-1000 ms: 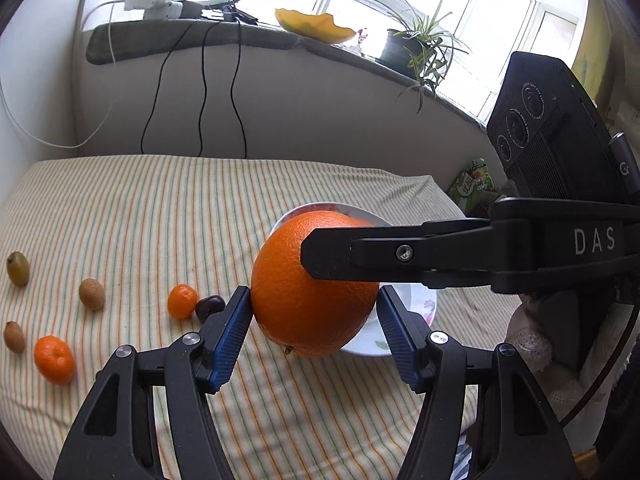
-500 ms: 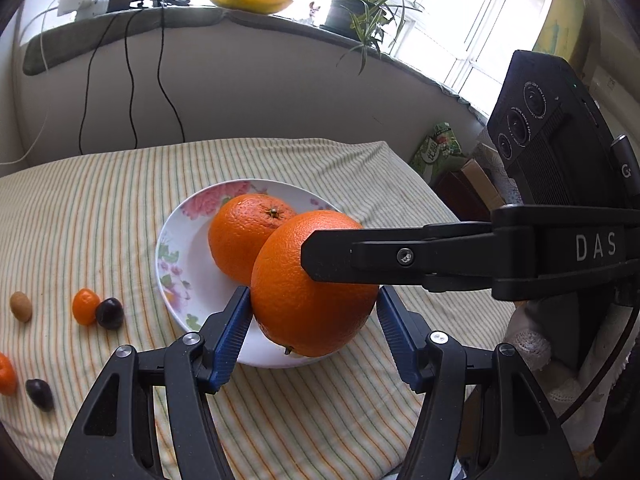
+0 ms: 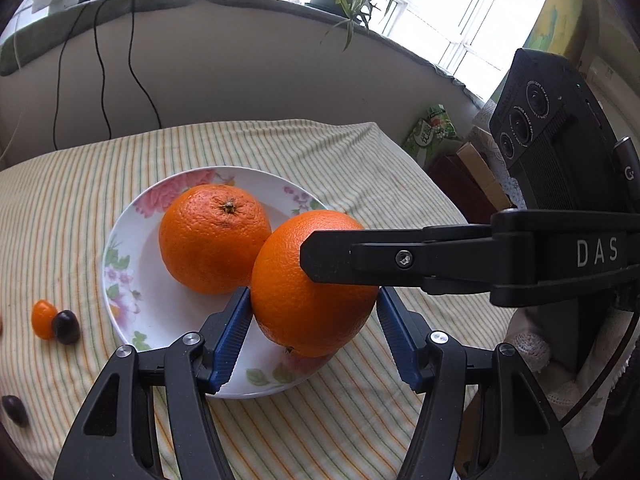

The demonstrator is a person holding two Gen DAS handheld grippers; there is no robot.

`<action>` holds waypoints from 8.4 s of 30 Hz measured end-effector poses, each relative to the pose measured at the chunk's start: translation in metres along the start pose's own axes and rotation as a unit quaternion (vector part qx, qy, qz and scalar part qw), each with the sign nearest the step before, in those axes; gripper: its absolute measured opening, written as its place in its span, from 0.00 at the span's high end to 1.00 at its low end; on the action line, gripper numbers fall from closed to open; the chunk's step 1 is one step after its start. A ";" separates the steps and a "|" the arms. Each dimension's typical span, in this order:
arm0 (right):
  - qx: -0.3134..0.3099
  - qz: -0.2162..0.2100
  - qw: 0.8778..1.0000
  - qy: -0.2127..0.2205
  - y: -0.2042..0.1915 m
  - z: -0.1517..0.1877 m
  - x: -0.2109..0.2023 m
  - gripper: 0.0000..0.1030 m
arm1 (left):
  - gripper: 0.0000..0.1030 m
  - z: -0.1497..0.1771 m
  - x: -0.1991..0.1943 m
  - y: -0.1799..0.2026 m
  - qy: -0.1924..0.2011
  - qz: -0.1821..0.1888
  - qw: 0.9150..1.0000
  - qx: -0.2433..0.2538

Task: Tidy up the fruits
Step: 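Carry the orange with the right gripper and lower it beside the first orange, then open the right gripper and withdraw from the plate, then grasp a tangerine with the left gripper while the right gripper approaches a dark plum, then carry the tangerine with the left gripper and the plum with the right gripper to the plate, then open the left gripper over the plate while the right gripper releases the plum there, then move the left gripper to one brown kiwi while the right gripper approaches another kiwi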

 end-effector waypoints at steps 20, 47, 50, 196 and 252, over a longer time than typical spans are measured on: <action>-0.020 0.010 1.000 0.022 0.003 -0.012 -0.004 0.33 | 0.38 0.004 0.001 0.004 -0.008 -0.021 0.999 0.034; -0.104 0.035 0.990 0.092 -0.031 -0.010 -0.027 0.27 | 0.38 -0.001 -0.077 -0.045 0.063 -0.071 0.995 0.023; -0.140 0.040 0.984 0.101 -0.045 -0.006 -0.026 0.27 | 0.38 0.002 -0.090 -0.059 0.070 -0.090 0.993 0.020; -0.295 0.091 0.946 0.094 -0.098 0.061 0.035 0.49 | 0.60 -0.015 -0.059 -0.089 0.069 -0.050 0.996 -0.034; -0.346 -0.031 0.938 0.000 -0.204 0.077 0.143 0.49 | 0.60 0.058 -0.215 -0.269 0.113 -0.278 0.945 -0.134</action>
Point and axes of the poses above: each gripper's, at about its wrist camera, not at the fingertips, and x roughly the way its jaws point, y to its right, z to its underside, the point moved 7 cm from there along x, roughly the way its jaws point, and after that the axes turned 13 degrees about y, right-handed, at the moved point
